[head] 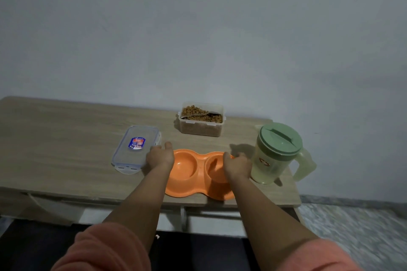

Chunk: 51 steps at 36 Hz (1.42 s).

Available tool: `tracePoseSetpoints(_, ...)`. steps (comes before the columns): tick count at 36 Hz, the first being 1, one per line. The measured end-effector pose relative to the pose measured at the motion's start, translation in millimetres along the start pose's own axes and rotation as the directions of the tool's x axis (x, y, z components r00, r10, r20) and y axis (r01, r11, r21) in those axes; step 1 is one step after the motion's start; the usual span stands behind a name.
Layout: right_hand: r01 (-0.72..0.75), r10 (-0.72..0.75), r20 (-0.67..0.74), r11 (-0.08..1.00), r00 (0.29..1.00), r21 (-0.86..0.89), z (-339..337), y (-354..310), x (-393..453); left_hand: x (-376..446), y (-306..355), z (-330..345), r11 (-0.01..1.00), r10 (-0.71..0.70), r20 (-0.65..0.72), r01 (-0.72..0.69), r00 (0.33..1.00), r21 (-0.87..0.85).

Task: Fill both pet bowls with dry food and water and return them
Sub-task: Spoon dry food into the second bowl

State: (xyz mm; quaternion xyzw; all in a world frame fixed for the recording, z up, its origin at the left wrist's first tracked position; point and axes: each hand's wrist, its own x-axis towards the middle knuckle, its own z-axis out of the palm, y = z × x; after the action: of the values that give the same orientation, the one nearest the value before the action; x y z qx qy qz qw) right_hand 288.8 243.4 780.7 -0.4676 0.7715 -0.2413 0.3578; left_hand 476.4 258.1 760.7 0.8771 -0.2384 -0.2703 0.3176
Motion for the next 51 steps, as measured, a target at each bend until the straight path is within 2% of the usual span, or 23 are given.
tracePoseSetpoints(3,-0.05,0.049,0.008,0.993,0.999,0.106,9.7,-18.5,10.0,15.8,18.1,-0.8,0.998,0.052,0.088,-0.05,0.995,-0.025)
tracePoseSetpoints(6,-0.082,0.079,0.029,0.982,0.996,0.173,24.5,-39.1,20.8,33.1,37.1,-2.5,0.996,0.083,0.119,-0.08,0.989,-0.028)
tracePoseSetpoints(10,-0.167,0.142,0.125,0.959,0.982,0.23,50.4,-62.4,36.8,61.8,63.8,-0.3,0.994,0.101,0.172,-0.092,0.98,-0.055)
tracePoseSetpoints(15,-0.331,0.258,0.227,0.856,0.939,0.398,81.3,-84.0,58.4,101.8,95.4,11.5,0.991,0.125,0.26,-0.106,0.957,-0.088)
tracePoseSetpoints(20,-0.406,0.293,0.288,0.746,0.912,0.528,102.8,-96.2,81.4,131.6,107.7,32.6,0.991,0.101,0.37,-0.059,0.924,-0.122)
tracePoseSetpoints(23,-0.415,0.306,0.281,0.701,0.909,0.58,108.7,-101.0,95.0,163.1,101.7,59.3,0.986,0.104,0.471,-0.027,0.876,-0.167)
tracePoseSetpoints(27,-0.427,0.322,0.281,0.674,0.904,0.603,116.8,-103.2,107.3,248.9,62.1,147.1,0.987,0.078,0.499,0.003,0.863,-0.159)
tracePoseSetpoints(32,-0.436,0.378,0.224,0.707,0.898,0.557,125.5,-106.9,111.2,188.2,78.8,98.0,0.976,0.153,0.514,-0.048,0.844,-0.211)
tracePoseSetpoints(37,-0.467,0.404,0.248,0.651,0.881,0.598,123.2,-115.5,110.1,177.9,73.6,94.6,0.973,0.097,0.49,0.022,0.866,-0.232)
tracePoseSetpoints(40,-0.472,0.409,0.256,0.617,0.876,0.629,121.0,-119.3,107.1,160.4,77.3,77.5,0.98,0.142,0.501,-0.049,0.854,-0.193)
tracePoseSetpoints(44,-0.458,0.399,0.246,0.628,0.884,0.629,120.1,-117.8,100.7,150.1,71.0,66.8,0.959,0.242,0.501,-0.128,0.831,-0.251)
tracePoseSetpoints(47,-0.409,0.355,0.212,0.695,0.91,0.592,117.5,-117.5,93.5,143.3,70.0,60.5,0.919,0.225,0.521,-0.003,0.823,-0.393)
tracePoseSetpoints(51,-0.397,0.329,0.227,0.69,0.917,0.605,105.8,-120.8,78.3,120.8,72.7,44.1,0.853,0.182,0.583,0.167,0.792,-0.494)
